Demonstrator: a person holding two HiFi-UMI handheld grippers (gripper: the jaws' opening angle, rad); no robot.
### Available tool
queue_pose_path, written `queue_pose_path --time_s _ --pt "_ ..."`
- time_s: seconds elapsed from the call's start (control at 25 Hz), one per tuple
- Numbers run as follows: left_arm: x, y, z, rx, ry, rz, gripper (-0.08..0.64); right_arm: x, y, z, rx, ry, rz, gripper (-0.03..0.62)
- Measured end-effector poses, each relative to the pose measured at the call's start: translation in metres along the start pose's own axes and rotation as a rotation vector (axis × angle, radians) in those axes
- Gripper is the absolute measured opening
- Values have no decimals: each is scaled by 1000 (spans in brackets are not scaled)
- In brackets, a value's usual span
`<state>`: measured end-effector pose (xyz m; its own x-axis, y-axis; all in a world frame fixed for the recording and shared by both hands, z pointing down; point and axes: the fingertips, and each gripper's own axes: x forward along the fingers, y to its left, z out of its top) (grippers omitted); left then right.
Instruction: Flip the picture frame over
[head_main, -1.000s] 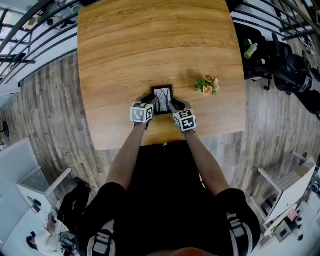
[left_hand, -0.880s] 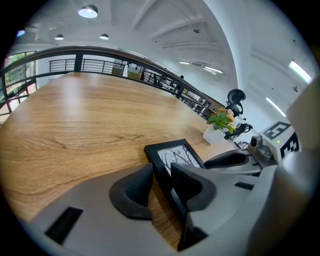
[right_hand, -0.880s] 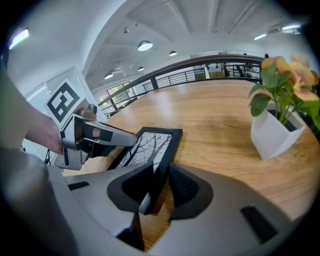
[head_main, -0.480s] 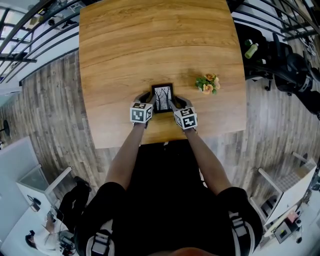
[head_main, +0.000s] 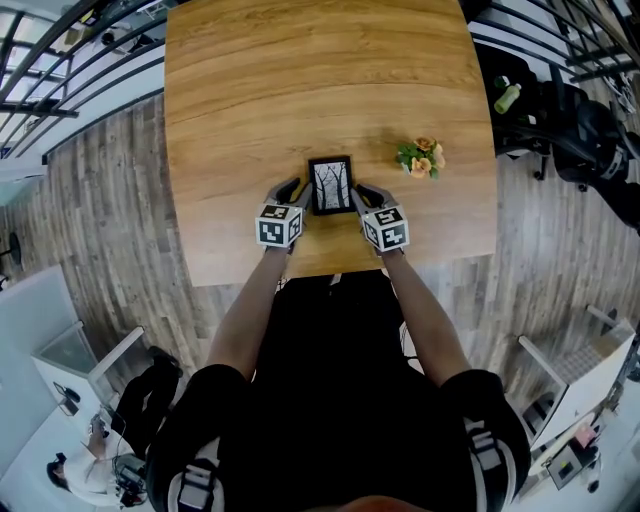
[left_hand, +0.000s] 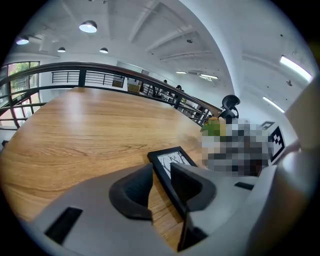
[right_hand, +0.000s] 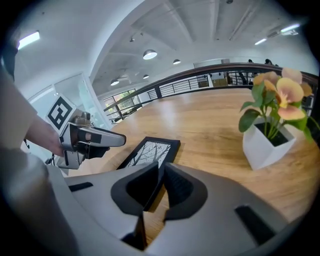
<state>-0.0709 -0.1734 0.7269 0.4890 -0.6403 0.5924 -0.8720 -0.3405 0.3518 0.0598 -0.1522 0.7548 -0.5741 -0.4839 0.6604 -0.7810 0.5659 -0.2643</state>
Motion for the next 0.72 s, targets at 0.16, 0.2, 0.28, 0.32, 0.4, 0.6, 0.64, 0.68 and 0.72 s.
queue_pose_path --time_s 0.16,0.2,0.28,0.32,0.4,0.6,0.64,0.68,0.72 --pt "-11 -3 1 8 -24 -15 78 -4 10 1 -16 -8 29 6" --pt "-14 -5 3 14 -32 -21 61 -5 13 0 -20 -8 31 6" --pt "-18 -11 6 32 -41 -35 44 -8 17 -1 -35 -4 32 6" --pt "-21 -13 6 43 -42 -43 38 -9 19 -2 -46 -1 31 6" --pt "-25 -17 4 63 -38 -54 31 -12 23 -3 -66 4 27 8" --pt "-41 -22 -2 82 -43 -55 26 -20 27 -7 -84 -3 10 8" --pt "-45 -22 -3 86 -47 -53 26 -21 27 -6 -87 -8 6 8" --pt "-49 -22 -3 90 -52 -52 26 -22 28 -6 -92 -12 2 8" --pt "-53 -22 -3 95 -56 -51 25 -23 30 -5 -98 -16 -2 8"
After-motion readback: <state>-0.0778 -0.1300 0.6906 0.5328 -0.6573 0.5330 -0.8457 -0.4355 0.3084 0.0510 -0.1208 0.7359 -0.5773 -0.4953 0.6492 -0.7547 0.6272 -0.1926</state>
